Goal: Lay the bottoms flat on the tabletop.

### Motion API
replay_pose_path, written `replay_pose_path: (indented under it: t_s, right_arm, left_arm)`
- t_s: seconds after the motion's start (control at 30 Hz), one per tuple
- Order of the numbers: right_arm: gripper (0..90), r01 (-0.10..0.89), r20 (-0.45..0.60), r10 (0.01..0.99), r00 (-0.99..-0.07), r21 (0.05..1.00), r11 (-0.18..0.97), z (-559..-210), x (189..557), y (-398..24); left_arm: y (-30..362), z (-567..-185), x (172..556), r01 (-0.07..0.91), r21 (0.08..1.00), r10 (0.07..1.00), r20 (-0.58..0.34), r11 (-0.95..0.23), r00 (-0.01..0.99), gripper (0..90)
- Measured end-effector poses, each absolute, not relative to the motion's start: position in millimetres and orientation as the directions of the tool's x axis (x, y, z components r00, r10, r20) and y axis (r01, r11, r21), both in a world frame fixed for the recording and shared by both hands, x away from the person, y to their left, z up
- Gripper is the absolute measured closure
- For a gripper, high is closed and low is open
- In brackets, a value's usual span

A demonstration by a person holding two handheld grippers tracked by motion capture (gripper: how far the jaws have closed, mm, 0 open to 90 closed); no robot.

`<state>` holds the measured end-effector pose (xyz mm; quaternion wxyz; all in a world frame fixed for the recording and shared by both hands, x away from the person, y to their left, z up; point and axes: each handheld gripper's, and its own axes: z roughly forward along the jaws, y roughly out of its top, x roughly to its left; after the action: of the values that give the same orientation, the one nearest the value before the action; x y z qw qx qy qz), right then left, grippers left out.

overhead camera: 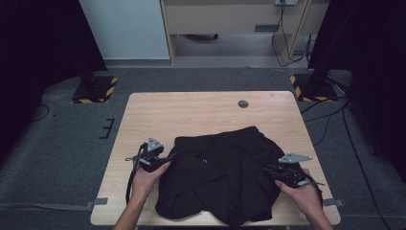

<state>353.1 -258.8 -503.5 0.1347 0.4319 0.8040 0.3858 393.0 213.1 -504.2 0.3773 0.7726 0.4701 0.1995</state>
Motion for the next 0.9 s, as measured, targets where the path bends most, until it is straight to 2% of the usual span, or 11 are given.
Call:
replay_pose_path:
  t_s: [0.03, 0.07, 0.13, 0.23, 0.27, 0.33, 0.4, 0.47, 0.53, 0.63, 0.9]
  right_arm:
    - [64.3, 0.591, 0.117, 0.799, -0.591, 0.737, 0.329, -504, 353, -259]
    - [47.8, 0.577, 0.108, 0.809, -0.579, 0.755, 0.312, -493, 354, -261]
    - [37.9, 0.557, 0.089, 0.818, -0.568, 0.774, 0.303, -483, 359, -264]
    - [32.4, 0.553, 0.085, 0.845, -0.528, 0.790, 0.265, -474, 374, -264]
    - [33.2, 0.555, 0.091, 0.852, -0.516, 0.793, 0.252, -472, 382, -264]
    - [44.4, 0.552, 0.097, 0.861, -0.499, 0.802, 0.230, -470, 398, -264]
    - [48.6, 0.555, 0.086, 0.868, -0.490, 0.799, 0.234, -471, 406, -263]
    - [66.6, 0.588, 0.092, 0.873, -0.479, 0.772, 0.241, -480, 432, -264]
    - [71.1, 0.611, 0.084, 0.884, -0.459, 0.753, 0.245, -487, 446, -265]
    - [71.5, 0.618, 0.088, 0.897, -0.432, 0.754, 0.224, -493, 455, -268]
    - [51.6, 0.686, 0.101, 0.866, -0.489, 0.658, 0.310, -519, 483, -268]
  left_arm:
    - [213, -506, 393, 0.582, 0.765, 0.877, -0.046, -0.277, 0.478, 36.7]
    - [212, -509, 392, 0.588, 0.759, 0.876, -0.048, -0.280, 0.479, 37.6]
    - [212, -515, 393, 0.609, 0.736, 0.878, -0.043, -0.295, 0.477, 39.4]
    - [210, -518, 396, 0.629, 0.719, 0.877, -0.057, -0.295, 0.477, 49.4]
    - [209, -520, 397, 0.640, 0.713, 0.876, -0.076, -0.286, 0.476, 54.4]
    - [207, -523, 400, 0.661, 0.696, 0.872, -0.101, -0.282, 0.479, 65.4]
    - [207, -525, 403, 0.663, 0.698, 0.875, -0.109, -0.270, 0.472, 70.0]
    - [207, -525, 407, 0.678, 0.687, 0.870, -0.138, -0.260, 0.474, 83.4]
    - [208, -521, 416, 0.681, 0.668, 0.865, -0.113, -0.298, 0.489, 87.5]
    - [210, -517, 425, 0.675, 0.666, 0.865, -0.088, -0.317, 0.494, 88.0]
    - [214, -507, 471, 0.669, 0.644, 0.859, -0.038, -0.370, 0.511, 88.2]
